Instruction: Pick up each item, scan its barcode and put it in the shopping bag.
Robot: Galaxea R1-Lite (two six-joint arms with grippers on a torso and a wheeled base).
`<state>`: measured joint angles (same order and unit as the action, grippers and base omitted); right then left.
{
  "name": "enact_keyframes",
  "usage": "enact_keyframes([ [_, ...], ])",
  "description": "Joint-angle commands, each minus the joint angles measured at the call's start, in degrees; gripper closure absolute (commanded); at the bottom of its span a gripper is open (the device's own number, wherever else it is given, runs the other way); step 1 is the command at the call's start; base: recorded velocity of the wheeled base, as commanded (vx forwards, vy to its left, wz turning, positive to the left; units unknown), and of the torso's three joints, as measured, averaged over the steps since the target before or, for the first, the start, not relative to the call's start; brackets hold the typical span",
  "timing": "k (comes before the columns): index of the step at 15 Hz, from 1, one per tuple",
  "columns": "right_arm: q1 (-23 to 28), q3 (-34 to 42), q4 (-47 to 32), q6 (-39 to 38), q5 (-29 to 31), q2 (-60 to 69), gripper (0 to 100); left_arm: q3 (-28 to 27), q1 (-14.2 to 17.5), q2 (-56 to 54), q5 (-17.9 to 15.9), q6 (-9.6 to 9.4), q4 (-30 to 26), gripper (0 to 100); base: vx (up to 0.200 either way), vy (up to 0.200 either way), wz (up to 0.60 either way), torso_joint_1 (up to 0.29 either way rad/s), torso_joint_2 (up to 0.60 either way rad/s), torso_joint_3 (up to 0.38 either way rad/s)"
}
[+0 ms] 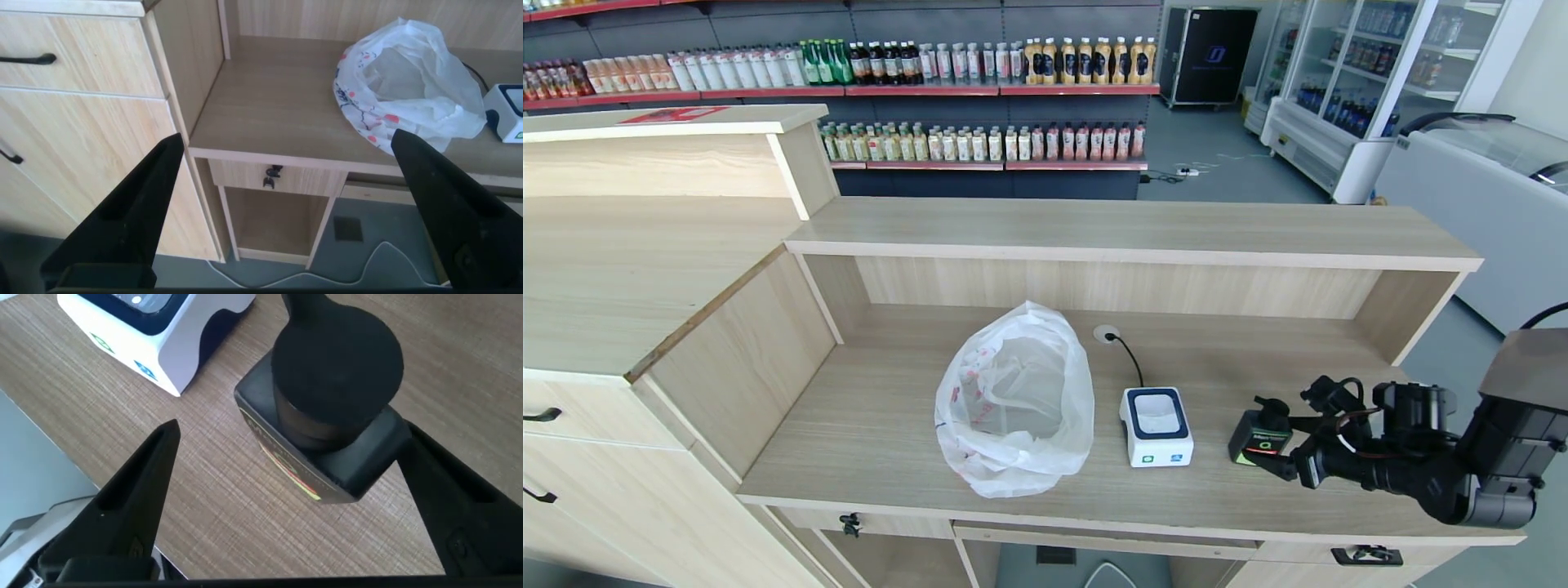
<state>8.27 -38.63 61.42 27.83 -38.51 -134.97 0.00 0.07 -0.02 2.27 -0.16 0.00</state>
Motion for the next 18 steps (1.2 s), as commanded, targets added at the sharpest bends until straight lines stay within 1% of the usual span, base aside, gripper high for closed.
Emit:
enact_keyframes([
  [1, -0.88, -1.53, 0.02, 0.03, -0.07, -1.7, 0, 0.0, 0.01, 0.02, 0.02, -0.02, 0.0, 0, 0.0, 0.0, 0.0, 0.0, 0.0, 0.0],
  [6, -1.59, -3.64, 0.02, -0.06, -0.16, -3.89, 0, 0.0, 0.01, 0.02, 0.02, -0.02, 0.0, 0, 0.0, 0.0, 0.0, 0.0, 0.0, 0.0],
  [8, -1.59, -4.61, 0.02, -0.06, -2.18, -4.68, 0, 0.0, 0.01, 0.02, 0.02, -0.02, 0.0, 0, 0.0, 0.0, 0.0, 0.0, 0.0, 0.0],
  [9, -1.59, -4.7, 0.02, -0.06, -2.18, -4.68, 100, 0.0, 0.01, 0.02, 0.02, -0.02, 0.0, 0, 0.0, 0.0, 0.0, 0.0, 0.0, 0.0],
  [12, -1.59, -4.96, 0.11, 0.21, -2.01, -4.95, 100, 0.0, 0.01, 0.02, 0.02, -0.02, 0.0, 0, 0.0, 0.0, 0.0, 0.0, 0.0, 0.0],
  [15, -1.59, -6.28, 2.13, 0.03, -1.66, -4.95, 100, 0.0, 0.01, 0.02, 0.02, -0.02, 0.0, 0, 0.0, 0.0, 0.0, 0.0, 0.0, 0.0],
  [18, -1.59, -4.35, 2.13, 0.21, -0.43, -1.43, 100, 0.0, 0.01, 0.02, 0.02, -0.02, 0.0, 0, 0.0, 0.0, 0.0, 0.0, 0.0, 0.0],
])
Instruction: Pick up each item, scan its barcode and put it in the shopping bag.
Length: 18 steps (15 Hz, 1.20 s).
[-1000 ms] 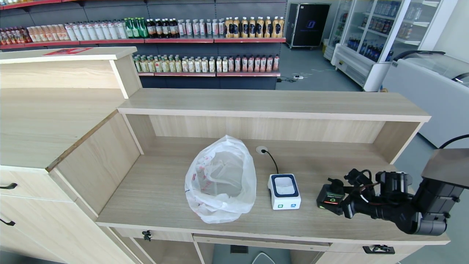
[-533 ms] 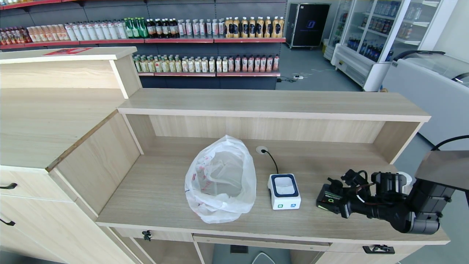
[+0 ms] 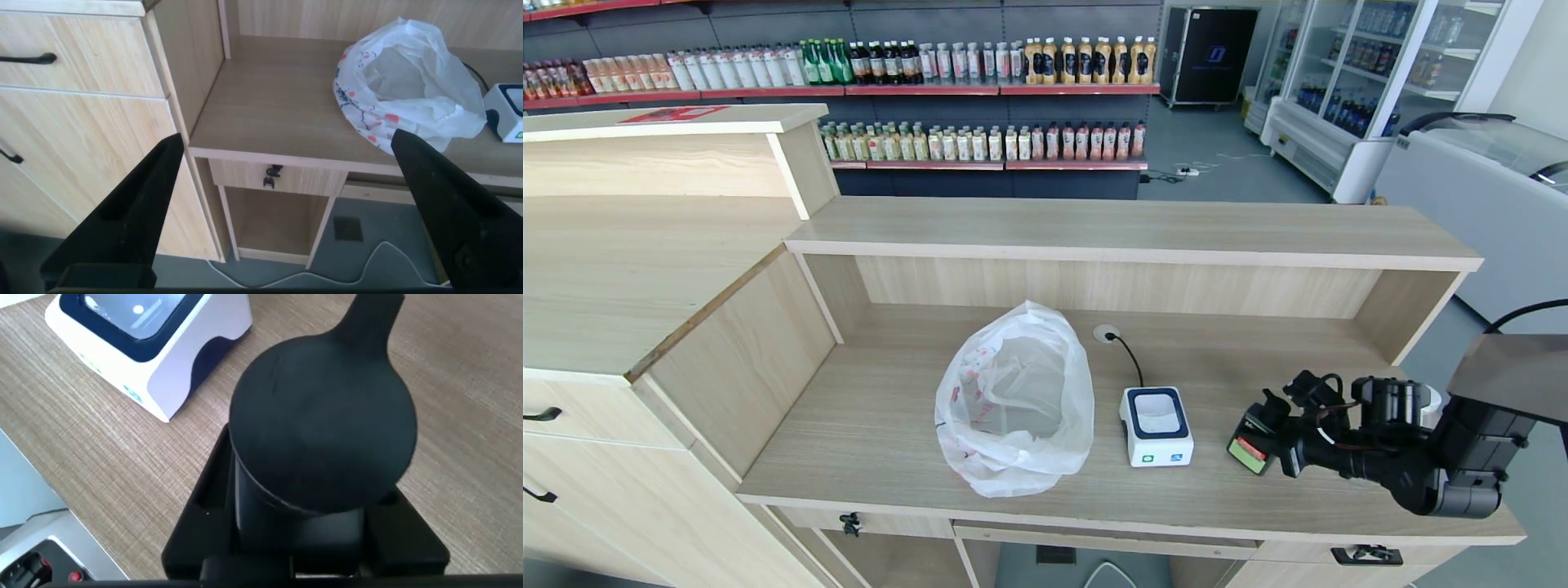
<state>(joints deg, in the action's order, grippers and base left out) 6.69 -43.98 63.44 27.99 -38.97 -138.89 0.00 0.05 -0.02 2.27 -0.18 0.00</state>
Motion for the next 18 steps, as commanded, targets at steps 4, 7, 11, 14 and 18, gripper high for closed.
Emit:
enact_keyframes([
  [4, -0.8, 5.14, 0.19, 2.77, -1.19, 14.61, 100, 0.0, 0.04, 0.02, 0.02, 0.01, 0.0, 0, 0.0, 0.0, 0.0, 0.0, 0.0, 0.0],
  [7, -2.03, 3.47, 3.01, 7.87, -2.69, 23.31, 100, 0.0, 0.04, 0.02, 0.02, 0.01, 0.0, 0, 0.0, 0.0, 0.0, 0.0, 0.0, 0.0],
  [11, -6.87, 6.37, 3.18, 23.51, -0.93, 43.44, 100, 0.0, 0.04, 0.02, 0.02, 0.01, 0.0, 0, 0.0, 0.0, 0.0, 0.0, 0.0, 0.0],
  [14, -10.21, 10.76, 2.57, 32.48, 1.0, 55.83, 100, 0.0, 0.04, 0.02, 0.02, 0.01, 0.0, 0, 0.0, 0.0, 0.0, 0.0, 0.0, 0.0],
  [18, -16.71, 14.19, -8.42, 49.71, -2.07, 67.52, 100, 0.0, 0.04, 0.02, 0.02, 0.01, 0.0, 0, 0.0, 0.0, 0.0, 0.0, 0.0, 0.0],
])
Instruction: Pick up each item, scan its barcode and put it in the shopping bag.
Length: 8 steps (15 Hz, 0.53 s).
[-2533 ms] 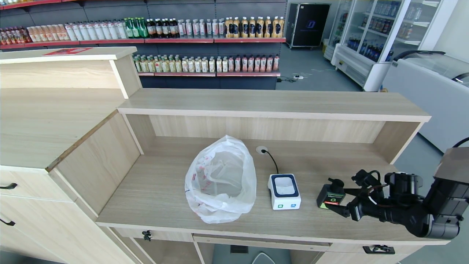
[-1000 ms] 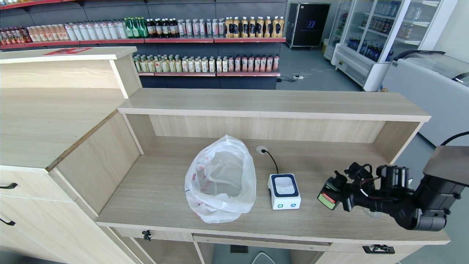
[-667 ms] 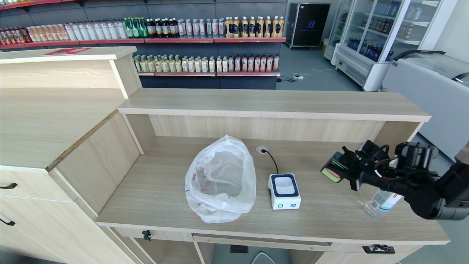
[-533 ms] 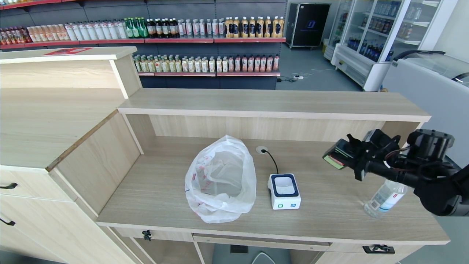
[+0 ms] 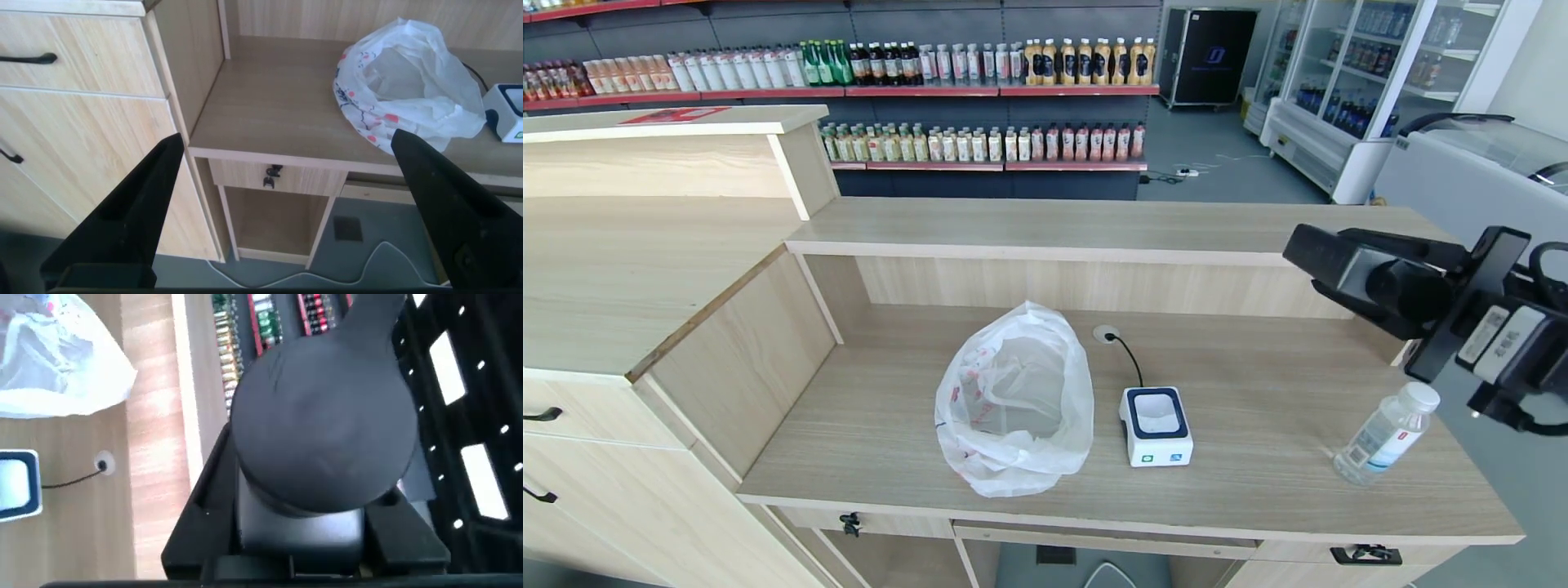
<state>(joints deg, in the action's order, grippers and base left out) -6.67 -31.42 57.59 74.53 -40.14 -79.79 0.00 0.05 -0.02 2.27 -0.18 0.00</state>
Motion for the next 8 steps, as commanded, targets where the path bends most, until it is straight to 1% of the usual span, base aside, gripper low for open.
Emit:
enact_keyframes([
  [1, -3.61, 2.67, -4.5, 14.15, -1.25, 10.97, 100, 0.0, 0.04, 0.02, 0.02, 0.01, 0.0, 0, 0.0, 0.0, 0.0, 0.0, 0.0, 0.0],
  [2, -3.7, 3.2, -4.77, 19.33, -1.6, 12.46, 100, 0.0, 0.04, 0.02, 0.02, 0.01, 0.0, 0, 0.0, 0.0, 0.0, 0.0, 0.0, 0.0],
  [3, -4.58, 4.87, -4.85, 27.24, -2.13, 14.92, 100, 0.0, 0.04, 0.02, 0.02, 0.01, 0.0, 0, 0.0, 0.0, 0.0, 0.0, 0.0, 0.0],
  [4, -5.02, 6.89, -4.5, 32.61, -2.66, 17.3, 100, 0.0, 0.04, 0.02, 0.02, 0.01, 0.0, 0, 0.0, 0.0, 0.0, 0.0, 0.0, 0.0],
  [5, -5.99, 7.33, -4.5, 37.7, -3.1, 19.93, 100, 0.0, 0.04, 0.02, 0.02, 0.01, 0.0, 0, 0.0, 0.0, 0.0, 0.0, 0.0, 0.0],
  [6, -8.89, 7.51, -4.59, 43.06, -2.92, 22.04, 100, 0.0, 0.04, 0.02, 0.02, 0.01, 0.0, 0, 0.0, 0.0, 0.0, 0.0, 0.0, 0.0],
  [7, -10.21, 7.6, -4.77, 45.61, -2.92, 22.75, 100, 0.0, 0.04, 0.02, 0.02, 0.01, 0.0, 0, 0.0, 0.0, 0.0, 0.0, 0.0, 0.0],
  [8, -12.76, 9.0, -4.85, 51.85, -2.83, 23.98, 100, 0.0, 0.04, 0.02, 0.02, 0.01, 0.0, 0, 0.0, 0.0, 0.0, 0.0, 0.0, 0.0],
])
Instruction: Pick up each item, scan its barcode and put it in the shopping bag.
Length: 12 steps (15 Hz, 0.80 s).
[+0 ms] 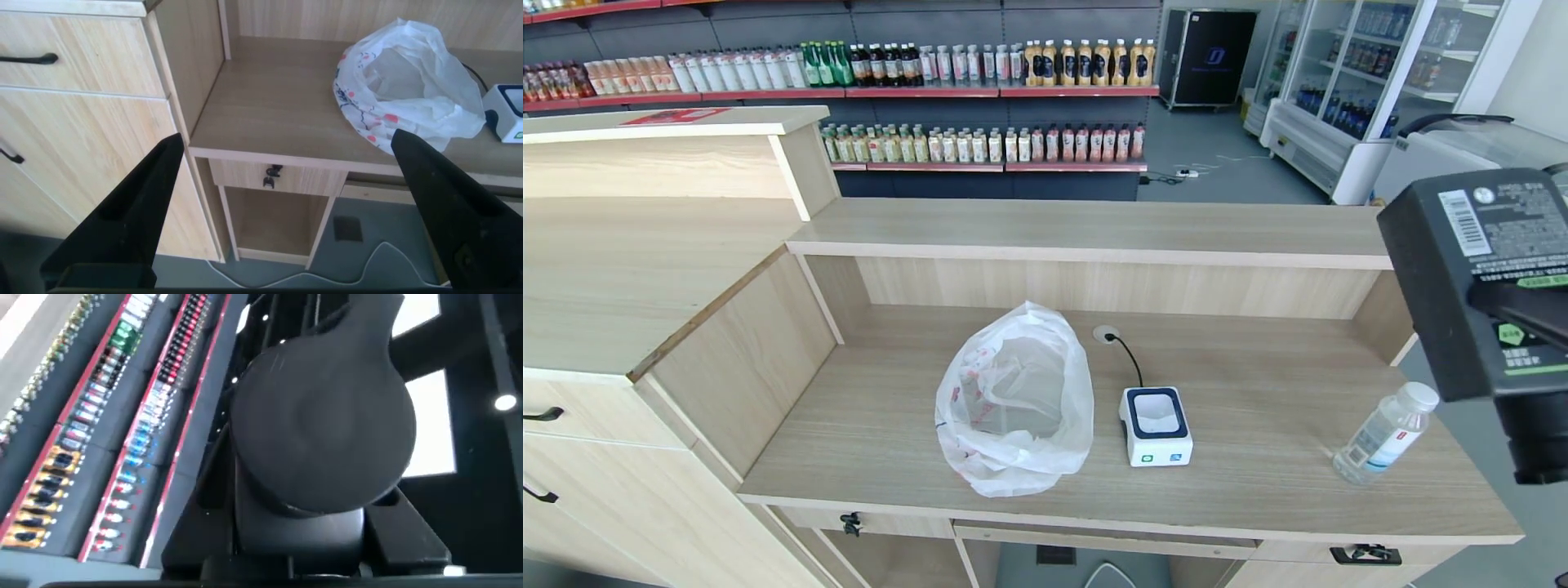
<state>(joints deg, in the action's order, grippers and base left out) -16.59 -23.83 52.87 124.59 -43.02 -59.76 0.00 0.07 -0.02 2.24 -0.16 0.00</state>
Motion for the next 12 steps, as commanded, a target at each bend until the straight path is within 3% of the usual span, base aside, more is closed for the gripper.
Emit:
enact_keyframes([
  [1, -4.06, 3.35, -0.14, 4.7, 0.04, 4.65, 100, 0.0, 0.01, 0.02, 0.04, -0.02, 0.0, 0, 0.0, 0.0, 0.0, 0.0, 0.0, 0.0],
  [6, -9.51, 5.9, -0.31, 16.56, -0.31, 5.09, 100, 0.0, 0.01, 0.02, 0.04, -0.02, 0.0, 0, 0.0, 0.0, 0.0, 0.0, 0.0, 0.0],
  [9, -15.31, 6.25, 0.13, 20.08, -0.05, 5.0, 100, 0.0, 0.01, 0.02, 0.04, -0.02, 0.0, 0, 0.0, 0.0, 0.0, 0.0, 0.0, 0.0],
  [12, -20.94, 4.85, 0.39, 18.85, 0.22, 8.25, 100, 0.0, 0.01, 0.02, 0.04, -0.02, 0.0, 0, 0.0, 0.0, 0.0, 0.0, 0.0, 0.0],
])
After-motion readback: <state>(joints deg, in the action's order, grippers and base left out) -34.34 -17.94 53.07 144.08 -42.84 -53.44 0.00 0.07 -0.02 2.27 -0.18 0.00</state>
